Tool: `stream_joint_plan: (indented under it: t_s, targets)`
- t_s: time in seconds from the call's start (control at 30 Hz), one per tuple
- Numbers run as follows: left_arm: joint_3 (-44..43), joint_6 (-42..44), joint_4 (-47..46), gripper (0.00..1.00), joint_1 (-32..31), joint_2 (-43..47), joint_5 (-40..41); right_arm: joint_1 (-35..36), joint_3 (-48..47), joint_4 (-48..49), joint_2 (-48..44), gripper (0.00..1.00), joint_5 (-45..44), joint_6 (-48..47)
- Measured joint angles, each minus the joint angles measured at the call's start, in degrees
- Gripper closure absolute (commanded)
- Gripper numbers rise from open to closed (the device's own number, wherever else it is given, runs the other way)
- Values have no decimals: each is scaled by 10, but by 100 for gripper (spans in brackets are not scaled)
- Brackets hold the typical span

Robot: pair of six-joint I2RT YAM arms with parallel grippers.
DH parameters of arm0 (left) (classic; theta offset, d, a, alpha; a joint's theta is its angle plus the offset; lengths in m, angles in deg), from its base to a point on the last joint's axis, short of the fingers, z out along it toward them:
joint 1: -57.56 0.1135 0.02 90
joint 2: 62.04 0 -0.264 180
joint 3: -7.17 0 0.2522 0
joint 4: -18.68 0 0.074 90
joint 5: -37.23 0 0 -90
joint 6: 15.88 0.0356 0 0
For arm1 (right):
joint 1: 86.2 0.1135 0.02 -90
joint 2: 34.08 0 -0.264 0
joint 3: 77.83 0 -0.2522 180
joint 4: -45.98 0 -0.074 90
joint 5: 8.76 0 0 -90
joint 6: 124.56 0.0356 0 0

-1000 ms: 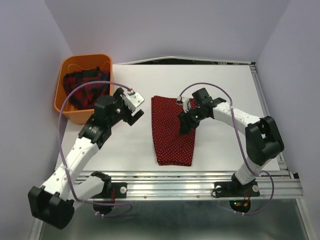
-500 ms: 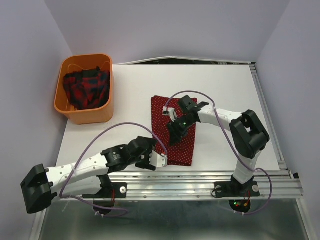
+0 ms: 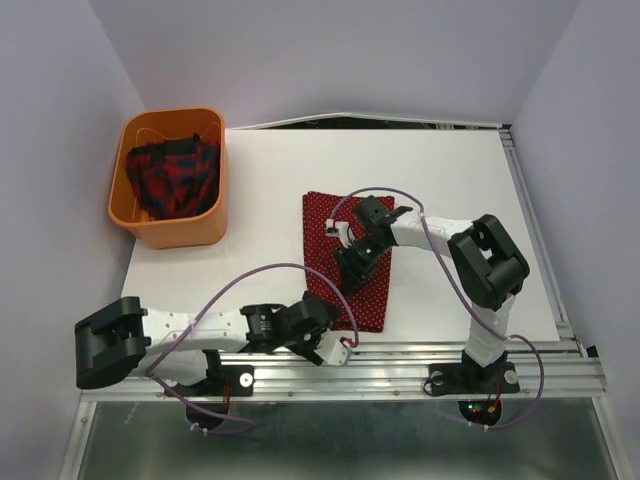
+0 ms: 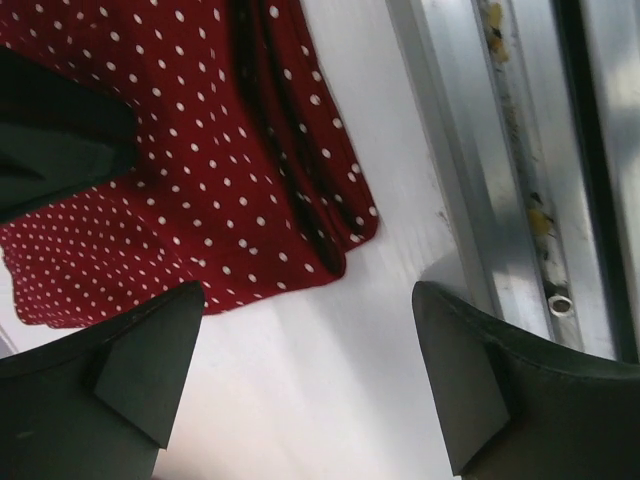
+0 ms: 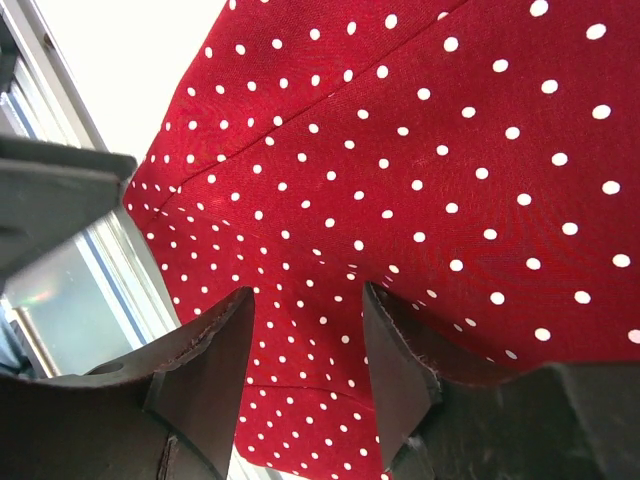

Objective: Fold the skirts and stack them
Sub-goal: Fold the skirt

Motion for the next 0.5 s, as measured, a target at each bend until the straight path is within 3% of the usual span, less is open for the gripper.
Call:
stream_joint_plan:
  t_s: [0.17, 0.5]
  targets:
    - [-23, 0, -58, 14, 0, -64, 15, 0, 0, 0, 0, 47, -1, 0]
    - [-35, -13, -100, 31, -13, -107, 26, 0, 0, 0, 4, 49, -1, -1]
